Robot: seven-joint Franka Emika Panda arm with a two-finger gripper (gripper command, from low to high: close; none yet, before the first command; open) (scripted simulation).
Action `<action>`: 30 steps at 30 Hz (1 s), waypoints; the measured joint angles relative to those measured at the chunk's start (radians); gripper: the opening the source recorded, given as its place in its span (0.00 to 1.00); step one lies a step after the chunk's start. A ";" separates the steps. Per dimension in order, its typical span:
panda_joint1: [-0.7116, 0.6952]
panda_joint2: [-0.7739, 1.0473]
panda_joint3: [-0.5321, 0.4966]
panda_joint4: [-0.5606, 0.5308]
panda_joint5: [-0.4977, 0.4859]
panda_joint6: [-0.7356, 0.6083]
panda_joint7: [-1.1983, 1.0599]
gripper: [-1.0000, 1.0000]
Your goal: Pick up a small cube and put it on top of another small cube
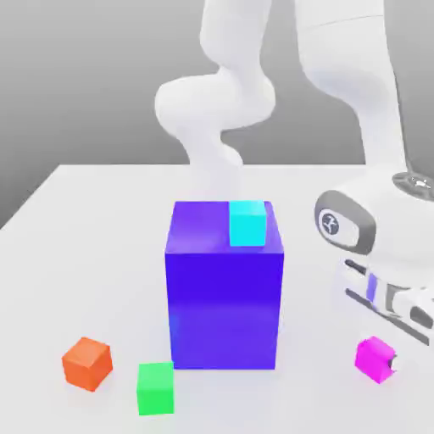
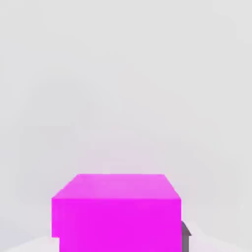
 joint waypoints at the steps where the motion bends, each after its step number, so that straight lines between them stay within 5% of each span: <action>1: -0.006 -0.023 0.007 -0.005 0.007 -0.018 -0.006 0.00; 5: -0.027 -0.156 0.038 -0.032 0.048 -0.123 -0.037 0.00; 18: -0.134 -0.574 -0.056 -0.022 -0.207 -0.383 -0.037 0.00; 30: -0.241 -0.827 -0.209 -0.033 -0.220 -0.486 -0.206 0.00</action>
